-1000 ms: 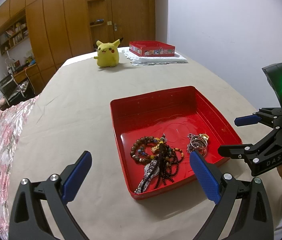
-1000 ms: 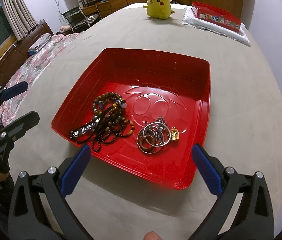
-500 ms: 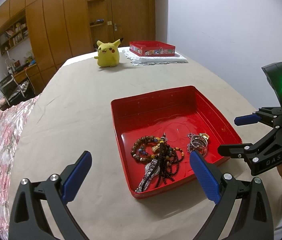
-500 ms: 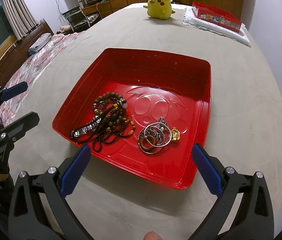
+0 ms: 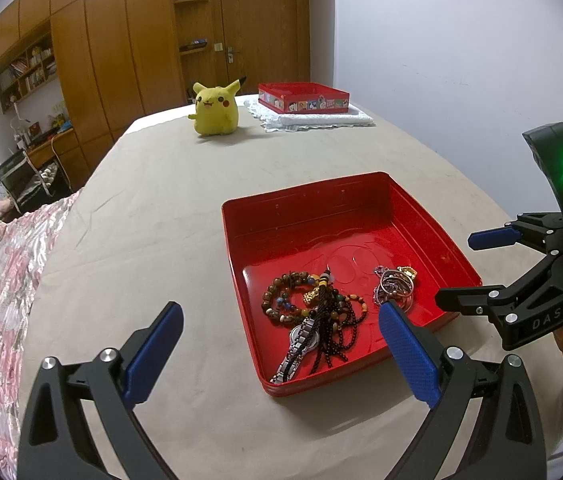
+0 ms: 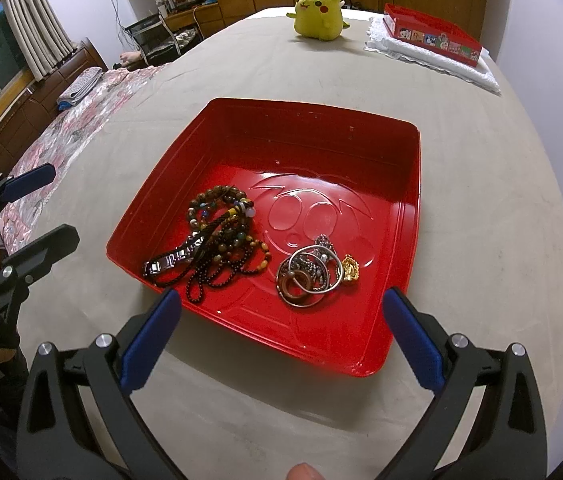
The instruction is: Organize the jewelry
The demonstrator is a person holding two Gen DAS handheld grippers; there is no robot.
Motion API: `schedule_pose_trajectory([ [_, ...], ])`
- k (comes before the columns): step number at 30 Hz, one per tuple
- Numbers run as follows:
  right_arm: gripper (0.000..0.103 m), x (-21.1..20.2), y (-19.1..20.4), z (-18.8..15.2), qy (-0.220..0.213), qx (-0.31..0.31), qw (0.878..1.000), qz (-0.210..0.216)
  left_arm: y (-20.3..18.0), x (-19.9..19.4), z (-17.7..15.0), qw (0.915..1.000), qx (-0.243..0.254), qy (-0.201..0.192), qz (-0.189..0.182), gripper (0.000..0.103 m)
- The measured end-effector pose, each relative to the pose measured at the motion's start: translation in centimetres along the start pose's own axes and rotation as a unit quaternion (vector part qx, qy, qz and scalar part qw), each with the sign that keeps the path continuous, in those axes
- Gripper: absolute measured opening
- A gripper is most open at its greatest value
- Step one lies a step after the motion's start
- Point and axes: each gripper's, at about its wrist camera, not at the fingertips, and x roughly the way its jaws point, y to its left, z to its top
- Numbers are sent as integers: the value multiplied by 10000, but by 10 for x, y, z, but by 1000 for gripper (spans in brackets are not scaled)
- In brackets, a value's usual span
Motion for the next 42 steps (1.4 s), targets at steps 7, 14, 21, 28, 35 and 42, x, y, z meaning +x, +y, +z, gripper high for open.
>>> schedule_pose_trajectory([
  [7,100,-1,0,0,0,10,10000,0,0,-2,0,10000,9,-10,-1,98],
  [14,100,-2,0,0,-4,12,10000,-2,0,-2,0,10000,9,-8,4,98],
  [21,100,-4,0,-1,-14,13,10000,-9,-1,-5,1,10000,11,-21,14,98],
  [28,100,-12,-1,-2,-42,16,10000,-19,-1,-10,0,10000,13,-35,21,98],
  [35,100,-12,0,-3,-47,17,10000,-22,-1,-12,1,10000,27,-39,25,98],
  [42,100,-12,0,-3,-46,11,10000,-22,-1,-12,1,10000,26,-43,24,98],
])
